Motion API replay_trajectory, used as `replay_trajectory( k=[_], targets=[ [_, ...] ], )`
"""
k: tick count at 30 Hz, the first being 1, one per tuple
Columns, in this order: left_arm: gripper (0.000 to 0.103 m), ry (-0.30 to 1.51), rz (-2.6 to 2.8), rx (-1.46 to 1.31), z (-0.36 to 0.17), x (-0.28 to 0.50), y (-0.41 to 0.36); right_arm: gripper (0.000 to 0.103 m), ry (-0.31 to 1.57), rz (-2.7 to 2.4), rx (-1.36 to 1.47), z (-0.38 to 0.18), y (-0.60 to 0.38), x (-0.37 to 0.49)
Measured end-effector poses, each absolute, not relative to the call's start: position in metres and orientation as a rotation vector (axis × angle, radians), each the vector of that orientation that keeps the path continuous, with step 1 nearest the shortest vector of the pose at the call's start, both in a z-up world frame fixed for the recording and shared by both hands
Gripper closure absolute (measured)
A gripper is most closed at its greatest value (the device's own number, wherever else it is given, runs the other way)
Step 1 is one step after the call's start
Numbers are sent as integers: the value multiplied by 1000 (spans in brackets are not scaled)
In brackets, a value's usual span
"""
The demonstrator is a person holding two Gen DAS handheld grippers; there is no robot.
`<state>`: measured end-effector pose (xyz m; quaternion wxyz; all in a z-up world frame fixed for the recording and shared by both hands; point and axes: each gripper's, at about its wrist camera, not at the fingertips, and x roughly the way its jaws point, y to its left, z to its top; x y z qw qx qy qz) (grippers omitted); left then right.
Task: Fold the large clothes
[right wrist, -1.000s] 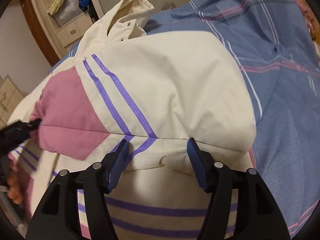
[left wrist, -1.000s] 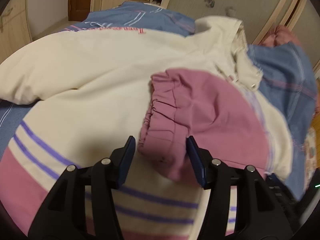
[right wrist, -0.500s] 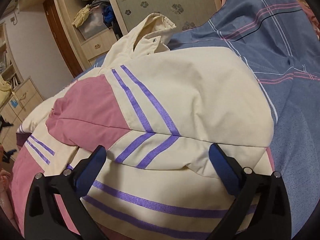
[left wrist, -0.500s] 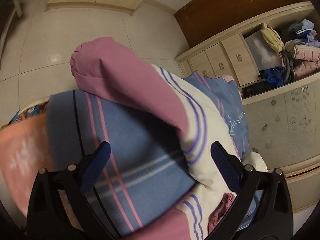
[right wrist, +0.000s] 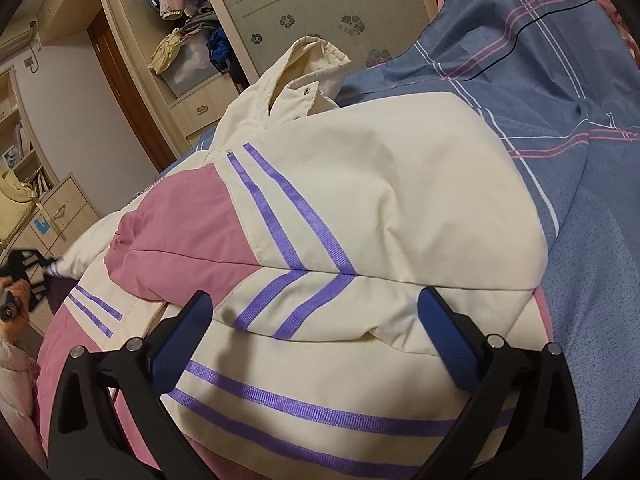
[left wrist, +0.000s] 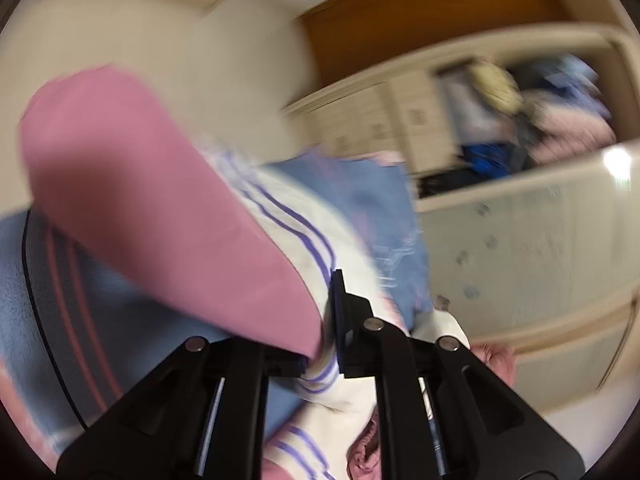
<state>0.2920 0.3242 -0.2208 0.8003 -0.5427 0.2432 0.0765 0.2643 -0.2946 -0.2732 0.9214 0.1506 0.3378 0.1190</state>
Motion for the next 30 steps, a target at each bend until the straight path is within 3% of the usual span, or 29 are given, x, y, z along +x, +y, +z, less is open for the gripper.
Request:
replay_trajectory(
  k=[3,5,7,9,10,15,25,30],
  targets=[
    [93,457,-6,-934,-159,298,260,1,693,246,312,-273,-295,264],
    [87,483,-96,-709,-127,306,196,1,693,248,314,-273,-295,264],
    [61,544,-219,-446,-110,312,113,1,691,252,321,-273,-296,264],
    [44,620,-330,-207,-116,311,31,1,688,257,331,-273,-298,264],
    [41,663,-363,-109,-125,311,-3,1,687,259,336,-273,-298,264],
    [41,799,-403,163,-180,295,-101,1,680,272,359,-272,-302,263],
    [34,680,-307,124,-167,224,-89,1,674,287,384,-273,-307,264],
    [34,692,-187,310,-191,217,-107,1,708,295,479,-266,-321,263]
  ],
)
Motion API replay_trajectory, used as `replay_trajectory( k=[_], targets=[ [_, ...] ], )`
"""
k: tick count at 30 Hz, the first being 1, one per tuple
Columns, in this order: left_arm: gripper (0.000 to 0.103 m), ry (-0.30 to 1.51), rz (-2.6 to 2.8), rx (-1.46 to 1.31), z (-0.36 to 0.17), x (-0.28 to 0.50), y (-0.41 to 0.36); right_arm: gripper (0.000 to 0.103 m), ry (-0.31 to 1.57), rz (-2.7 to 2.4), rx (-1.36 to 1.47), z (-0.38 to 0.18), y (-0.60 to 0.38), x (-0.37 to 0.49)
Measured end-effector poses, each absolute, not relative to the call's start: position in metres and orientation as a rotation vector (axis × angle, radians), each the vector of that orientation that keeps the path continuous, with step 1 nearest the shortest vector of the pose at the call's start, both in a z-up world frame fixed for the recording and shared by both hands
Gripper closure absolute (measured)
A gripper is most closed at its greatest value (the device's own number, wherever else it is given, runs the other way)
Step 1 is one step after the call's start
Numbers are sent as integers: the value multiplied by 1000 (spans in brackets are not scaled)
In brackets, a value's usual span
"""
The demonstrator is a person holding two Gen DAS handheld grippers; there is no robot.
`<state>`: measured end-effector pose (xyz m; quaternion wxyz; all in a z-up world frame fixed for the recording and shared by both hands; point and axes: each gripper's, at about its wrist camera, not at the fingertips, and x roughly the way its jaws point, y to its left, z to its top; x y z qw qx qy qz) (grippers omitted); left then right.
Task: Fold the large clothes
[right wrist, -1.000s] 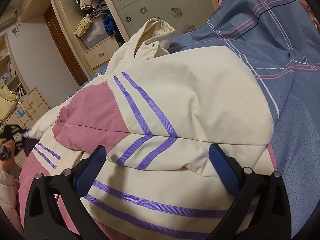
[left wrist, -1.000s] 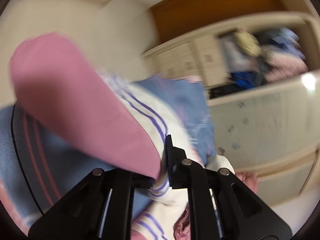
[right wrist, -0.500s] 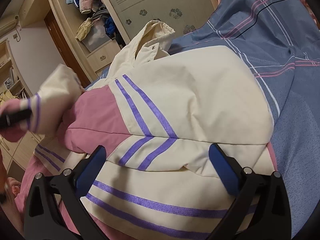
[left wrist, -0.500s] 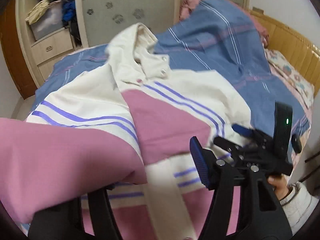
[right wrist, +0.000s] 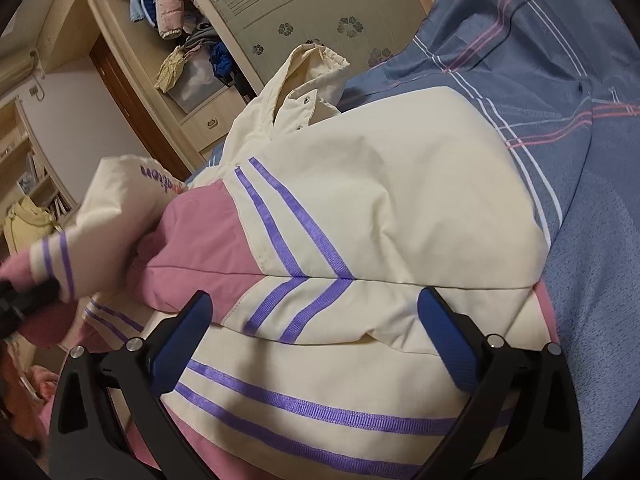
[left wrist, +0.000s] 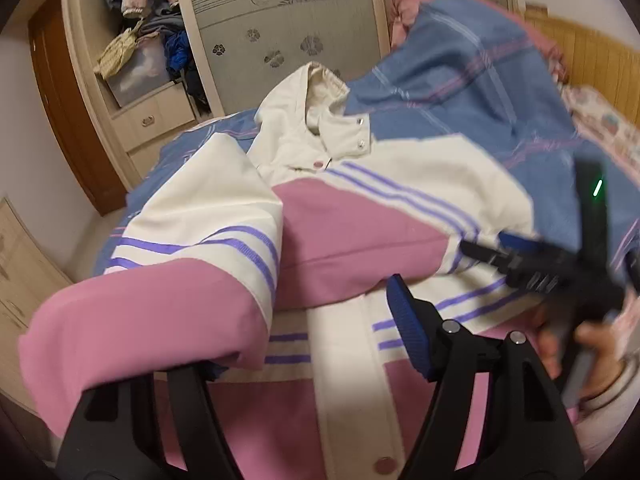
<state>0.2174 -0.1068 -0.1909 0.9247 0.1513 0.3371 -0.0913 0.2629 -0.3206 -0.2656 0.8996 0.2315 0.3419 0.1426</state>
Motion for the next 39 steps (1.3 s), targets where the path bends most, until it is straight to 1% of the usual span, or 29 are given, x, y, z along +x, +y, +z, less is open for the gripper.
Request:
replay_trajectory(
  k=[2,4,6,9,11,14,16,18,20,21,22,23,24,26,29,31,32,34,36,37,38,39],
  targets=[
    [34,698,-154,388,-203,216,-115,1,705,231,514,-247,-328,251],
    [34,702,-111,488,-217,217,-128,1,601,152,482,-198,-332,225],
    [34,712,-84,577,-233,220,-144,1,558,168,414,-148,-317,207],
    [35,735,-49,683,-253,230,-168,1,587,294,170,-76,-247,183],
    [35,740,-14,755,-265,234,-181,1,615,372,-60,-55,-180,168],
    [35,758,25,788,-272,240,-190,1,694,488,-320,-61,-88,162],
    [34,768,40,782,-272,241,-190,1,776,514,-471,-85,-39,169],
    [33,773,45,781,-272,241,-189,1,819,491,-640,-116,-1,178],
    [32,777,46,775,-272,240,-187,2,866,469,-748,-147,24,190],
    [32,781,41,766,-272,239,-185,12,866,459,-760,-154,26,191],
    [31,781,35,761,-272,238,-183,51,876,453,-753,-157,27,194],
    [31,783,28,757,-272,237,-180,84,905,450,-717,-156,23,200],
    [30,784,23,752,-272,236,-177,86,925,453,-642,-147,13,208],
    [29,785,20,748,-272,235,-171,90,899,472,-488,-119,-9,215],
    [20,776,52,728,-269,235,-158,90,719,435,-184,-49,-80,224],
    [8,728,86,738,-262,229,-150,90,665,409,10,-20,-136,233],
    [8,702,97,747,-257,225,-147,90,661,399,107,-13,-167,238],
    [8,688,69,725,-247,213,-137,90,652,311,205,-15,-218,250],
    [8,687,1,690,-241,199,-128,90,646,241,258,-30,-259,262],
    [8,687,-36,671,-239,192,-123,85,678,190,287,-46,-282,270],
    [8,696,-77,638,-236,186,-116,75,724,117,315,-65,-302,276],
    [8,717,-124,573,-232,182,-105,73,759,69,337,-81,-315,277]
  ],
)
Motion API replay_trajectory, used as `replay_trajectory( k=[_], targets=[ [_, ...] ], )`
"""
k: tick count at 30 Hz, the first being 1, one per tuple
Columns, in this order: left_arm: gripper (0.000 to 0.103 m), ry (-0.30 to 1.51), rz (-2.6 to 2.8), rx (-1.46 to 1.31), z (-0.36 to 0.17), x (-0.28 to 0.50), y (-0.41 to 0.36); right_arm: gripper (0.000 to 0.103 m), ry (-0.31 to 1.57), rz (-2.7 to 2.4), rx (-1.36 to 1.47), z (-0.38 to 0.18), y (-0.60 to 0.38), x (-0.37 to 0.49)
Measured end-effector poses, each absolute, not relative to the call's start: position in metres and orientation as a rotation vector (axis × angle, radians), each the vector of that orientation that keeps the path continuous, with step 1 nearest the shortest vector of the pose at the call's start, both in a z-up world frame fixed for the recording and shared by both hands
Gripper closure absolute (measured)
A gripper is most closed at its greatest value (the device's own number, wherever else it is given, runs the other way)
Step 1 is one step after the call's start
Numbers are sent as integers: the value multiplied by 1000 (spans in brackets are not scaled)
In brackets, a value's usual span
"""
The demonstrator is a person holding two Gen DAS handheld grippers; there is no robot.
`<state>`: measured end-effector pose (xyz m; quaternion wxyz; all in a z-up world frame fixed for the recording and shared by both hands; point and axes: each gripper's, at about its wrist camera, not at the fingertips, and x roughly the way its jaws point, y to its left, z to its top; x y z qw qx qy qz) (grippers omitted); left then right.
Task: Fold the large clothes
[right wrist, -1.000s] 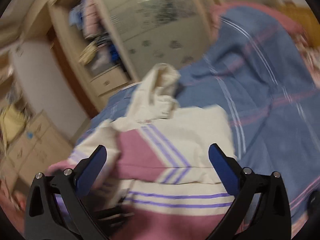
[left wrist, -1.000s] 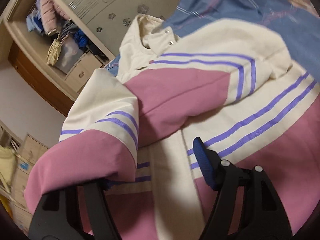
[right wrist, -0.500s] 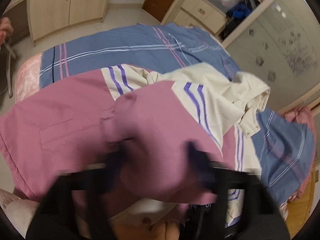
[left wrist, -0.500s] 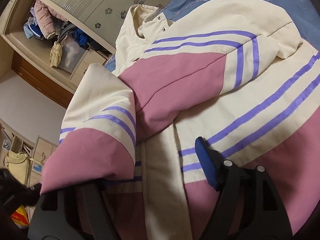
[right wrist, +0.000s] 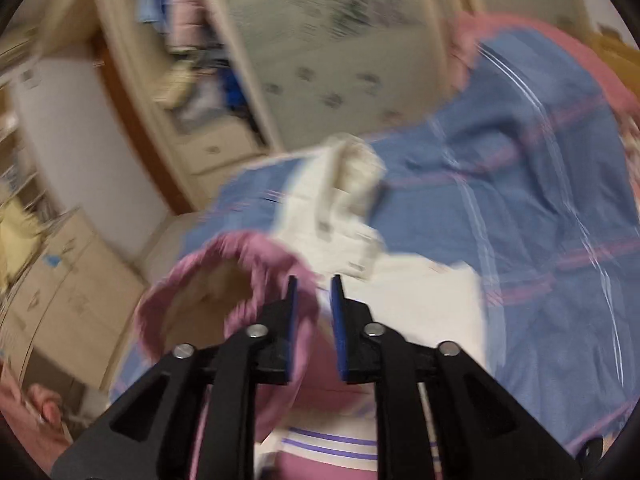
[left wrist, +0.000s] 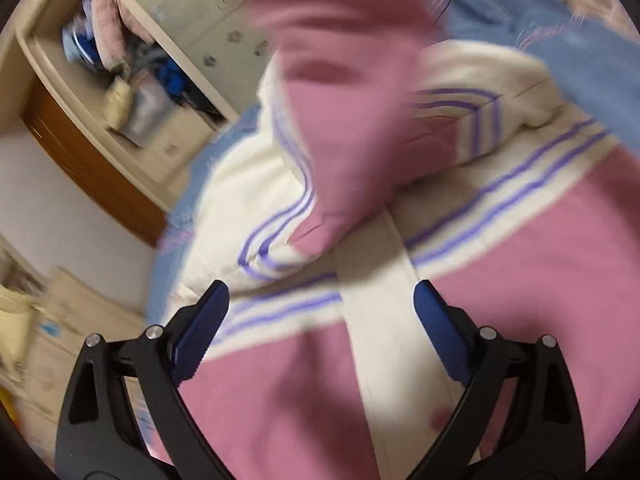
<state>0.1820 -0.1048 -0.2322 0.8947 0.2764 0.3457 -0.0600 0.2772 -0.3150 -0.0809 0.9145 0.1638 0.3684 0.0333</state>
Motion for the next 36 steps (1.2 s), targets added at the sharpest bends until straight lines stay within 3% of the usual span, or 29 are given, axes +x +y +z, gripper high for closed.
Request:
replay_trajectory(
  k=[3,5,9,12,20,21,22,24,25,26,29,36],
  targets=[
    [8,769,-293,261,-213,183,-58,50,859,44,433,-131,-353,276],
    [6,800,-402,-22,-203,195,-18,21,880,72,518,-156,-374,269],
    [6,868,-389,-538,-207,237,61,18,786,78,803,-183,-421,239],
    [6,871,-303,-625,-212,258,89,3,683,106,976,-192,-442,214],
    [6,1050,-301,-796,-260,322,74,2,970,223,729,-226,-379,215],
    [9,1058,-285,-789,-265,327,70,2,994,254,727,-233,-369,214],
    [23,1052,-263,-773,-266,332,68,2,1006,295,730,-236,-359,213],
    [54,1047,-236,-764,-269,342,70,20,1016,322,661,-231,-336,215],
    [70,1036,-251,-813,-272,343,76,49,1020,304,588,-226,-326,216],
    [74,1018,-271,-874,-274,344,85,69,1015,300,523,-219,-313,219],
    [85,942,-228,-929,-268,344,111,74,923,369,497,-192,-292,229],
    [86,661,-56,-955,-231,324,169,80,693,449,336,-123,-243,289]
  ],
)
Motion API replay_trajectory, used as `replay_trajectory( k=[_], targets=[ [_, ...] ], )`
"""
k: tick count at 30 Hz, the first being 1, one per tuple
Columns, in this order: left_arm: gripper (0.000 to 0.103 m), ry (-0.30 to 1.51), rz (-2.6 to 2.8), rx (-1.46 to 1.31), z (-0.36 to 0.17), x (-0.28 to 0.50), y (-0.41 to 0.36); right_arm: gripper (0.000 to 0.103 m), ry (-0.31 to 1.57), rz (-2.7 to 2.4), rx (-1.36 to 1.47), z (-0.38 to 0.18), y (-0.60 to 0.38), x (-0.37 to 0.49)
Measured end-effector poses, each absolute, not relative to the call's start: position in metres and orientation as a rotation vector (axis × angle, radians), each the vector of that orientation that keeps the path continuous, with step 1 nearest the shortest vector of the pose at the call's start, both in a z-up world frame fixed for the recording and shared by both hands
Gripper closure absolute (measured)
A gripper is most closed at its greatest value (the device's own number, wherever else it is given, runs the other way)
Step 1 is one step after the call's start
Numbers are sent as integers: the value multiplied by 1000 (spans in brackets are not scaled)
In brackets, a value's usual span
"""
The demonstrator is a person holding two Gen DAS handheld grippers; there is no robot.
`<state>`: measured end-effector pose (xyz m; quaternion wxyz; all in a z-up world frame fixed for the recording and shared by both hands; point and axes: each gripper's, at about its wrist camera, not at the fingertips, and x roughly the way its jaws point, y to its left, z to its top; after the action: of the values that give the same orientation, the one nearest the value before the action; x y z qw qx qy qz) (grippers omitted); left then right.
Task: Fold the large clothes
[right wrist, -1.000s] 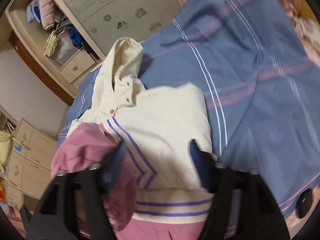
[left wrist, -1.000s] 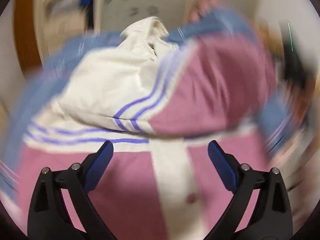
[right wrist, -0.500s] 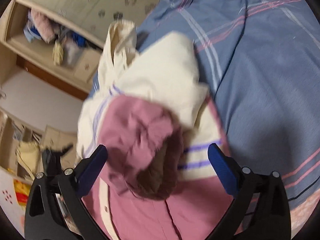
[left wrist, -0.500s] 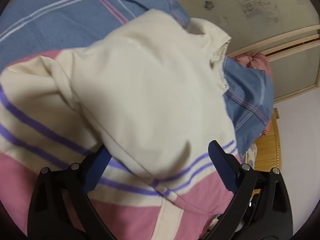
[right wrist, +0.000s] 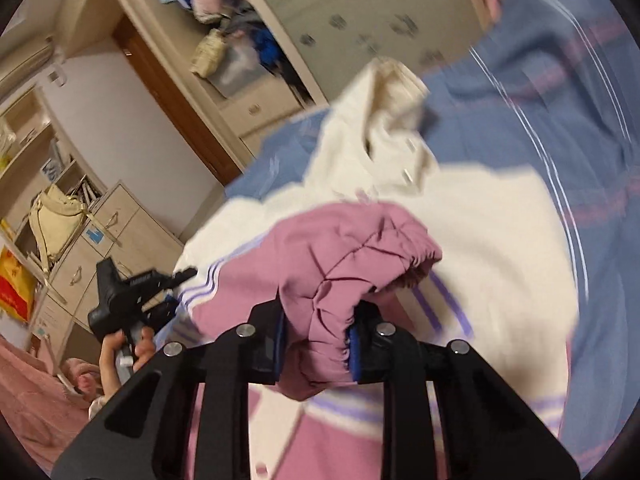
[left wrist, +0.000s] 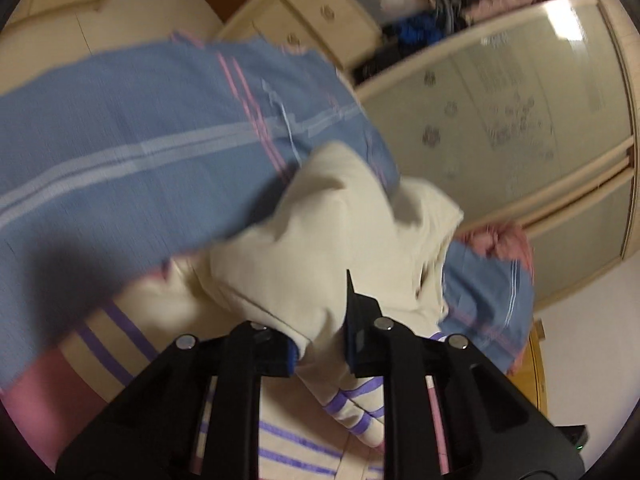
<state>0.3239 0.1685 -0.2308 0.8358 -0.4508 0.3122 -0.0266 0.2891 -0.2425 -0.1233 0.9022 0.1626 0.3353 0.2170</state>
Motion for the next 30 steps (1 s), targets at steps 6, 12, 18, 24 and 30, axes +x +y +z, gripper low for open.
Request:
replay_trajectory(
  k=[6,12,18,24,30],
  targets=[
    [76,709,-11,-859,-243,325,161,80,838,349,216,-147,-244,358],
    [63,799,1,-688,-247,312,137,54,1080,318,318,-243,-296,346],
    [60,655,92,-469,-184,268,107,29,881,189,332,-197,-345,282],
    [56,670,10,-398,-169,272,65,49,927,331,286,-183,-296,277],
    [54,805,5,-405,-211,300,55,49,1059,239,214,-234,-260,321]
  ],
)
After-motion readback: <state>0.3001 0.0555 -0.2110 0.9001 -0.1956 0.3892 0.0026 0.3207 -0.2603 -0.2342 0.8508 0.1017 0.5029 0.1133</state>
